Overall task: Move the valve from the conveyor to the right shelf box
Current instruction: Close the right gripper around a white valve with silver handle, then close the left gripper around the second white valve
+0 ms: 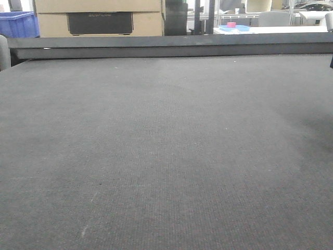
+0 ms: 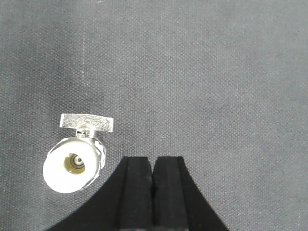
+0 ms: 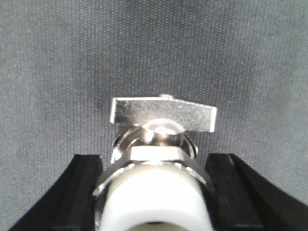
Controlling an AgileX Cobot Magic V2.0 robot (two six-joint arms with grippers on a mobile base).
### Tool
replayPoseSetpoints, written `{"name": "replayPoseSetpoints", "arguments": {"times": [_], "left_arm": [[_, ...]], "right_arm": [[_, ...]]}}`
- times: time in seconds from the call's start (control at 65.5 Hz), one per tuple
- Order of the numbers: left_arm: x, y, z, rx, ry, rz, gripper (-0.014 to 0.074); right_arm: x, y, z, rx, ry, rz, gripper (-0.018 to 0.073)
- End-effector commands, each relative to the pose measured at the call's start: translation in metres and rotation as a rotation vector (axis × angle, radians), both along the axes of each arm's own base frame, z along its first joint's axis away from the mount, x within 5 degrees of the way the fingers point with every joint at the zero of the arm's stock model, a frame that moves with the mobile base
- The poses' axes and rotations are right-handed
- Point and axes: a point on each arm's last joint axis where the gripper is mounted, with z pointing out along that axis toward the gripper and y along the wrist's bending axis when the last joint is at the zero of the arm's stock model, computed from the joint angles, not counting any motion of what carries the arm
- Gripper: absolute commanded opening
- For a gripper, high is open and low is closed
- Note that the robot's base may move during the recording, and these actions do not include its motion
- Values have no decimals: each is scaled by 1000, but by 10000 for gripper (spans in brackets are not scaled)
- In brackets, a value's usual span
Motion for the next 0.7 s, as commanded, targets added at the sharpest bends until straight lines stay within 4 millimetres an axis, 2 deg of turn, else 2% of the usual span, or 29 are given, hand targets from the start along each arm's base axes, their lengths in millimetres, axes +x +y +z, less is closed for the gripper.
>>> {"name": "replayPoseSetpoints", "arguments": {"times": [0.0, 0.137, 0.214, 0.29, 0.473, 0.687], "left_arm": [[-1, 4, 3, 0, 5, 24, -66], [-5, 17, 1, 6, 49, 67, 162], [-6, 22, 0, 29, 60, 36, 276], [-5, 24, -2, 54, 71, -11, 351], [7, 28, -20, 87, 151, -35, 404], [27, 34, -50, 122, 251, -43, 435]], "right_arm": [[-2, -1, 13, -11, -29, 7, -162], [-7, -1, 52, -16, -139, 9, -162], [-9, -1, 71, -20, -209, 9, -162], [-13, -1, 90, -23, -274, 8, -162], [-21, 0, 114, -27, -352, 8, -162], [-27, 0, 117, -26, -340, 10, -162]]}}
